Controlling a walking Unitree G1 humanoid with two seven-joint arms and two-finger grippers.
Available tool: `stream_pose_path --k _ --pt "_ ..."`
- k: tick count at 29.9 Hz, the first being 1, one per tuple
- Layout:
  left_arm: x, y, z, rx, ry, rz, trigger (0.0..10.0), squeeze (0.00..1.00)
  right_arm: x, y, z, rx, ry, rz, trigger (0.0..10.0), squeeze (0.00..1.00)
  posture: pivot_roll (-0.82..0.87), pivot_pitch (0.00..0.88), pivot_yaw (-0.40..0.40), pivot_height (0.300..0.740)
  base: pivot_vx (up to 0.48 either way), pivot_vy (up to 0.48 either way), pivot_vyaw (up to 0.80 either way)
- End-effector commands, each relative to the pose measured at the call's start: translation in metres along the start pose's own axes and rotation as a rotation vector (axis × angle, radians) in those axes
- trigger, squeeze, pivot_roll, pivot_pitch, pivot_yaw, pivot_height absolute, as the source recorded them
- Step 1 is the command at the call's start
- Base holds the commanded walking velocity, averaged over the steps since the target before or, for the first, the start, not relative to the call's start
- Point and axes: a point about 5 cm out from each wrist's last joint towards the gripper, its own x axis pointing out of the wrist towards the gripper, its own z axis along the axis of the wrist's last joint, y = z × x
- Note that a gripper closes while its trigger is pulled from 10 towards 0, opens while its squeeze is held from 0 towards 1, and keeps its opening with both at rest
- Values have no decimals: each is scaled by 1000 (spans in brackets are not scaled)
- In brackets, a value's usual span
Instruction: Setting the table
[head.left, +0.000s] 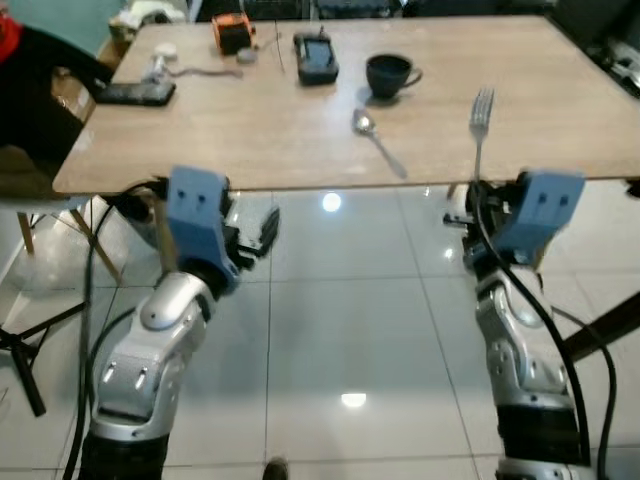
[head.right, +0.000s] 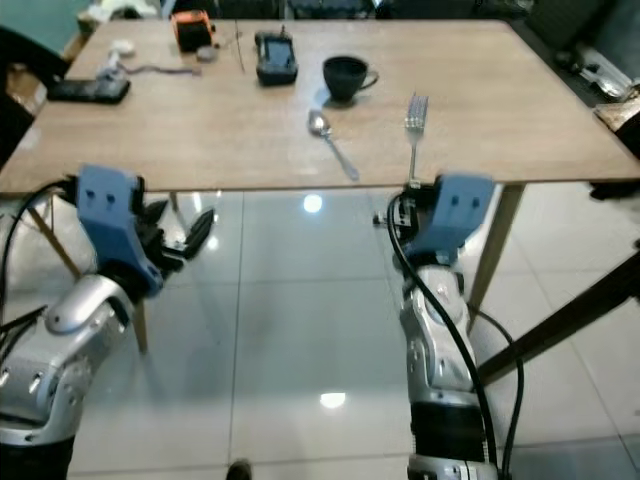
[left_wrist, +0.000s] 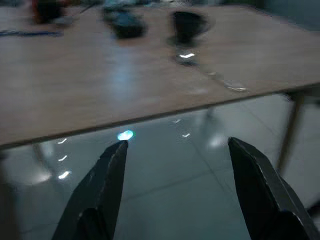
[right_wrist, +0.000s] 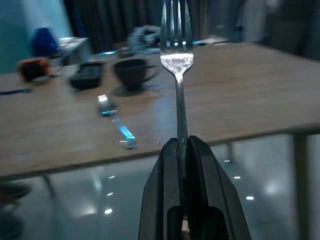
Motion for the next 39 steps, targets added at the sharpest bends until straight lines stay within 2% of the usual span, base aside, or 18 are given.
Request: stream_pose_path --k 1,18,39 --pt "-2 5 -2 10 10 21 10000 0 -1 3 1 13 -14 4 10000 0 65 205 50 740 -262 0 0" --pt "-1 4 -2 4 9 13 10000 0 -3 2 -1 17 -7 1 10000 0 63 212 52 740 -30 0 0" --pt "1 4 -3 5 12 13 10000 0 -3 2 -3 35 8 -1 10000 0 59 212 52 740 0 0 -762"
